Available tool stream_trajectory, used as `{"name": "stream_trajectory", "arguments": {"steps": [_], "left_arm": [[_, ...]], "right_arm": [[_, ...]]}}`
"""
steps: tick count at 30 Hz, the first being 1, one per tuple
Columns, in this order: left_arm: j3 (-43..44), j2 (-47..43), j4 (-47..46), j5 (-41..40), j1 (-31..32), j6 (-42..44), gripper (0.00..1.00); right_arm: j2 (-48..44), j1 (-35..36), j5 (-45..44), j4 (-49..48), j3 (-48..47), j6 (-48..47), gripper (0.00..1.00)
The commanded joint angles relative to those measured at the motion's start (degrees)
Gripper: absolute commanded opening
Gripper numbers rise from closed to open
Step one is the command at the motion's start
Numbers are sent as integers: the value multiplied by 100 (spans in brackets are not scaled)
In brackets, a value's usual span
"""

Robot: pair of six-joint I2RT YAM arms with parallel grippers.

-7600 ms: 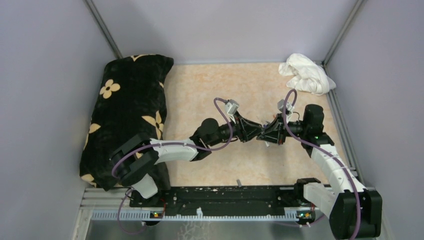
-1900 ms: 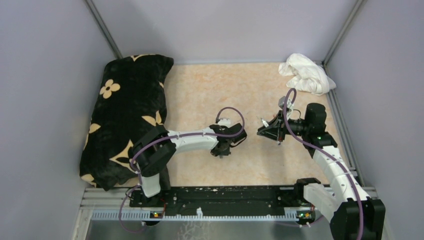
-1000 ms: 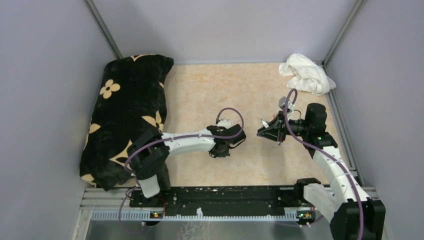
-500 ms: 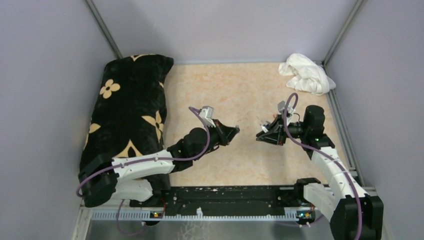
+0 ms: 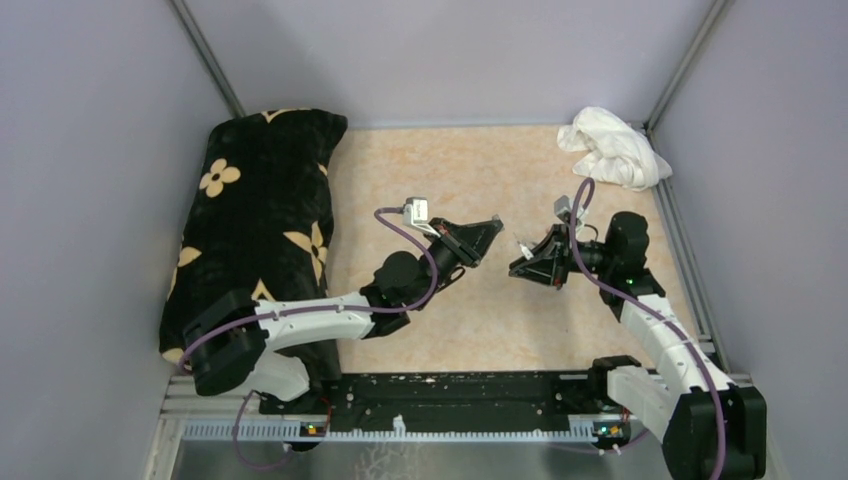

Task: Insert the pens into the pen caps
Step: Insert the pen cap onto the pen.

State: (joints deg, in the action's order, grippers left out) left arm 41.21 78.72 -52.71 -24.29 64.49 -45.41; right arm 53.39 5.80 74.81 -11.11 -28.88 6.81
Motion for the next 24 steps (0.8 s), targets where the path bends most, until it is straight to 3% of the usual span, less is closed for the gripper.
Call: {"name": "stream_trajectory", "arguments": {"steps": [1,24], "left_arm": [[212,215,-333,-310,106,-47,0],[550,675,-173,-577,380,-168,0]], "right_arm": [[14,124,-180,-508,2,356,0],[36,291,-462,-778,8,731,0]]}}
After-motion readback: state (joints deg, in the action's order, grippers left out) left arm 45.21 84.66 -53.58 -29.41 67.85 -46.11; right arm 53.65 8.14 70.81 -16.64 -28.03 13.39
